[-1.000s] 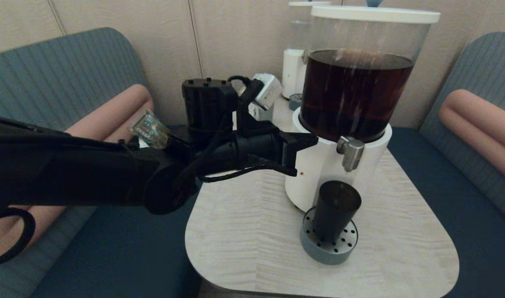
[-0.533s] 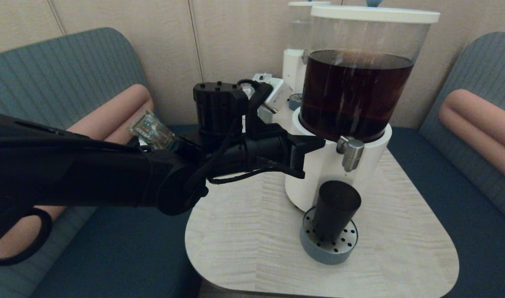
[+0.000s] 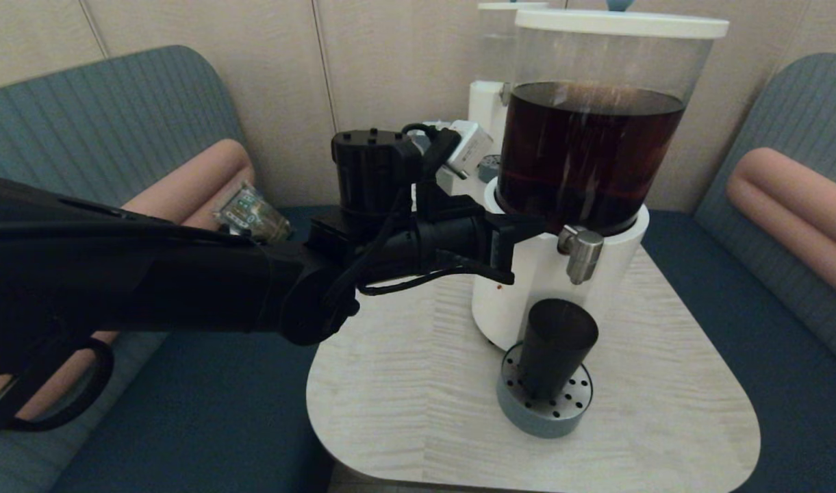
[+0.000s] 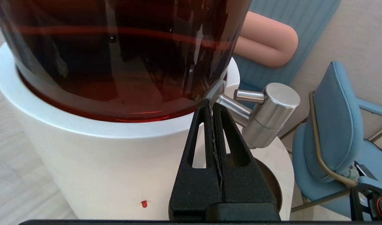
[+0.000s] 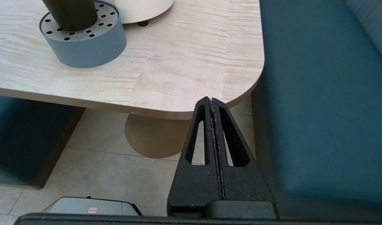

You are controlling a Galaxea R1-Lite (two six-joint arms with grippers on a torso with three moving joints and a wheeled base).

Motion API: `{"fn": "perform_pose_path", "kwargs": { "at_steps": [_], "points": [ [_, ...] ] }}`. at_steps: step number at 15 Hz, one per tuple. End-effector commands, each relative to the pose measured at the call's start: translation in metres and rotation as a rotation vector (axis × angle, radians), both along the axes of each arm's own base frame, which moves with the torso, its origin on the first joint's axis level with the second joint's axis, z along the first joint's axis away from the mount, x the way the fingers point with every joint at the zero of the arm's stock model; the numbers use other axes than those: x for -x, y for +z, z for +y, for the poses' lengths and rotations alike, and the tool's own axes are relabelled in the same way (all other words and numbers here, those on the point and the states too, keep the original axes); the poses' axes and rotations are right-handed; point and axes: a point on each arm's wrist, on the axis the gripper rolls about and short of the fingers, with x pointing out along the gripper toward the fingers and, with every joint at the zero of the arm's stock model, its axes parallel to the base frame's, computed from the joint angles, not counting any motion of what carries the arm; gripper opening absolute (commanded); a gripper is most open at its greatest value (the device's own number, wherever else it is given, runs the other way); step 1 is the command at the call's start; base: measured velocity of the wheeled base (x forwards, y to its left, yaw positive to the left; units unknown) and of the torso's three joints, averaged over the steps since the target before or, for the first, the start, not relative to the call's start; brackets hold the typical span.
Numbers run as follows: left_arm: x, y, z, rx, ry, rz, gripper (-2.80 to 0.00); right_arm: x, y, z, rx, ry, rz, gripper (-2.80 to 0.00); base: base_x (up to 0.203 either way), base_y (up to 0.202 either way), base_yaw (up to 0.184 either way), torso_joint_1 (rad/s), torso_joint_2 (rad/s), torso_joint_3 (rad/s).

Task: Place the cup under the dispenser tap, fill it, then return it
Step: Turn off the faucet

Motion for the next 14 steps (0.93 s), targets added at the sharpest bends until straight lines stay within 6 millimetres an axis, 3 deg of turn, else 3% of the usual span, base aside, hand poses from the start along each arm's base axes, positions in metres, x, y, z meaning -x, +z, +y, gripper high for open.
{"fn": "perform_pose_path", "kwargs": {
  "at_steps": [1, 14],
  "points": [
    [-0.001, -0.001, -0.001, 0.002, -0.004, -0.002, -2.8, 0.0, 0.0, 0.0, 0.0, 0.0, 0.002, -2.8, 0.0, 0.0, 0.0, 0.0, 0.0, 0.0],
    [0.009, 0.004, -0.022, 0.018, -0.039, -0.011, -2.8, 0.0, 0.0, 0.0, -0.001, 0.002, 0.002, -2.8, 0.0, 0.0, 0.0, 0.0, 0.0, 0.0]
  ]
}}
